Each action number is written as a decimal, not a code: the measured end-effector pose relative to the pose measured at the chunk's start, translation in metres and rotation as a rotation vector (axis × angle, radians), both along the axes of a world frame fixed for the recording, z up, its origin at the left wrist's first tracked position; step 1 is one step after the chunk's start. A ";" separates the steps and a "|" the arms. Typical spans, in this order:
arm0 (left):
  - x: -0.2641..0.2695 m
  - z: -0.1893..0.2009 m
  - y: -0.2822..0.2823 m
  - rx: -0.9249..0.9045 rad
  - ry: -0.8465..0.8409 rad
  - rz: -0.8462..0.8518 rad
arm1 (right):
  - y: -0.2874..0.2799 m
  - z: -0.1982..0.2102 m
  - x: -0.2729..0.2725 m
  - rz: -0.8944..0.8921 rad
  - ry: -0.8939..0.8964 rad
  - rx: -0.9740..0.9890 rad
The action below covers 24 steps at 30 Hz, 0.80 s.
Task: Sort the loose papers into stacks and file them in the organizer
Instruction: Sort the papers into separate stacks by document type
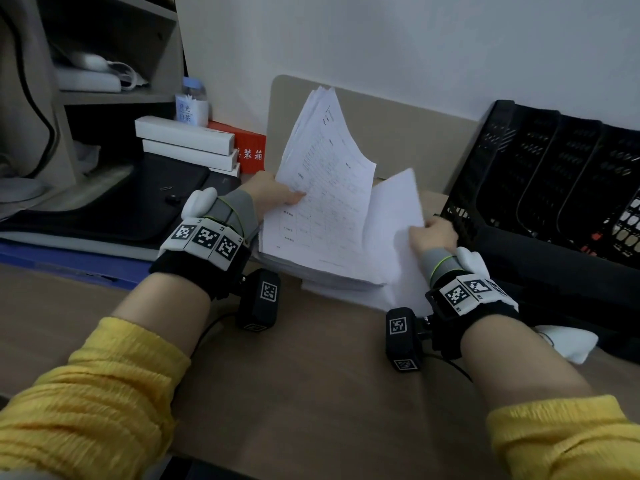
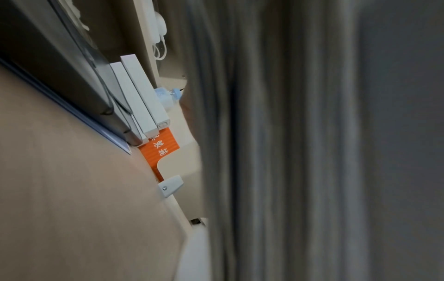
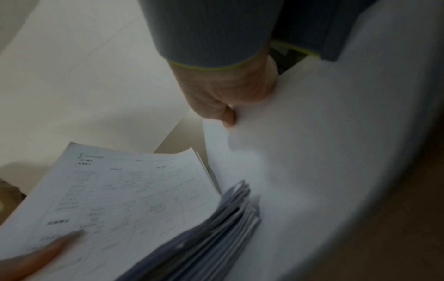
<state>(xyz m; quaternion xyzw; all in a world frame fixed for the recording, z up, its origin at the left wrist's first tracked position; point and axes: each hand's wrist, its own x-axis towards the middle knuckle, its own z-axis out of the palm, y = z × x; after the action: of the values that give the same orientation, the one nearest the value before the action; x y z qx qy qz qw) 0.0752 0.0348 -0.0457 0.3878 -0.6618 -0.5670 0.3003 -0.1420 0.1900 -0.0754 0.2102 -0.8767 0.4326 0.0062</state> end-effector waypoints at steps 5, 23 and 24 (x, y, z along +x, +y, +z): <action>-0.002 -0.002 -0.007 0.015 0.067 0.059 | 0.000 0.014 0.009 -0.019 0.111 -0.413; -0.004 0.003 0.010 -0.014 0.169 0.140 | -0.055 0.018 0.104 0.667 0.119 -0.178; -0.004 0.002 0.009 -0.006 0.168 0.144 | -0.054 0.018 0.105 0.699 0.126 -0.146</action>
<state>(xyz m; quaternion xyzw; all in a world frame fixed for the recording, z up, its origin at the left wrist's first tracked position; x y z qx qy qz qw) 0.0714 0.0434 -0.0433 0.3846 -0.6065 -0.5722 0.3960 -0.0369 0.1364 -0.0572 0.5227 -0.7164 0.4563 -0.0730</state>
